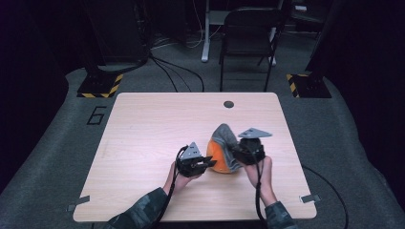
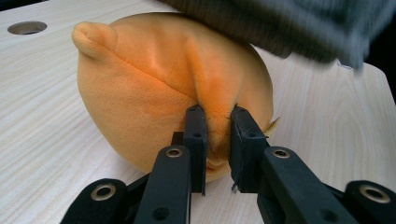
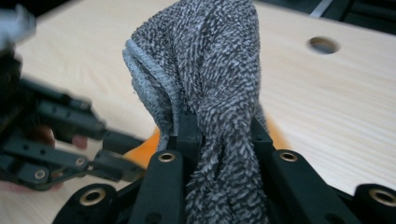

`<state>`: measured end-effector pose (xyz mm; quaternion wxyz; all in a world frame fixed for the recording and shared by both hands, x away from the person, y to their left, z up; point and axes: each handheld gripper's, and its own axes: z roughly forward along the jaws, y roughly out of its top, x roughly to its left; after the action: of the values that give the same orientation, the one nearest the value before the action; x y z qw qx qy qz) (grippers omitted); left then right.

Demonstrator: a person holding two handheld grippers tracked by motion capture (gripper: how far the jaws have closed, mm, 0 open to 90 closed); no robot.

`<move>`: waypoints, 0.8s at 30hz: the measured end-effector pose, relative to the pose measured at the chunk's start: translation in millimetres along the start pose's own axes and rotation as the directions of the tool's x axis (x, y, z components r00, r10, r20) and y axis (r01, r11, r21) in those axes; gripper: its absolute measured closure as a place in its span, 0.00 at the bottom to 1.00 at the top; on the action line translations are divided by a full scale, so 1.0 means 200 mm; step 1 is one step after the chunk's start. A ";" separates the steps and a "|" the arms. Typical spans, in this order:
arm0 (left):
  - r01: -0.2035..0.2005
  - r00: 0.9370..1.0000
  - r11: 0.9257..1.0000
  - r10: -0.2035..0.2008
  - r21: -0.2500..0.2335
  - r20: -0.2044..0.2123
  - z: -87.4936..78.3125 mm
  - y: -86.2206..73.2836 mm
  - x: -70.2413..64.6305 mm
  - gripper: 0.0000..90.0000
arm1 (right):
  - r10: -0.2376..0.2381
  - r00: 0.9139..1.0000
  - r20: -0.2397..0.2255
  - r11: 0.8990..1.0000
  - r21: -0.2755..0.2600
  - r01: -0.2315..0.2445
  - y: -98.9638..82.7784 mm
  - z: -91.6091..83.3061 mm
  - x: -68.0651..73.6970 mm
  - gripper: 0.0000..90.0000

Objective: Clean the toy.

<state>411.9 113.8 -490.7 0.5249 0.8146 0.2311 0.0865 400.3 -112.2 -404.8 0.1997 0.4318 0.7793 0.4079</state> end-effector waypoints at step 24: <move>-0.018 0.998 1.000 0.018 0.006 -0.060 -0.01 -0.02 -0.02 0.82 | 0.028 1.000 -0.007 0.999 0.047 -0.027 -0.08 0.17 0.02 0.82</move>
<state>406.0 114.6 -493.1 0.5149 0.8150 0.2396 0.1150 411.9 -97.8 -437.4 0.1808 0.4454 0.7835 0.3938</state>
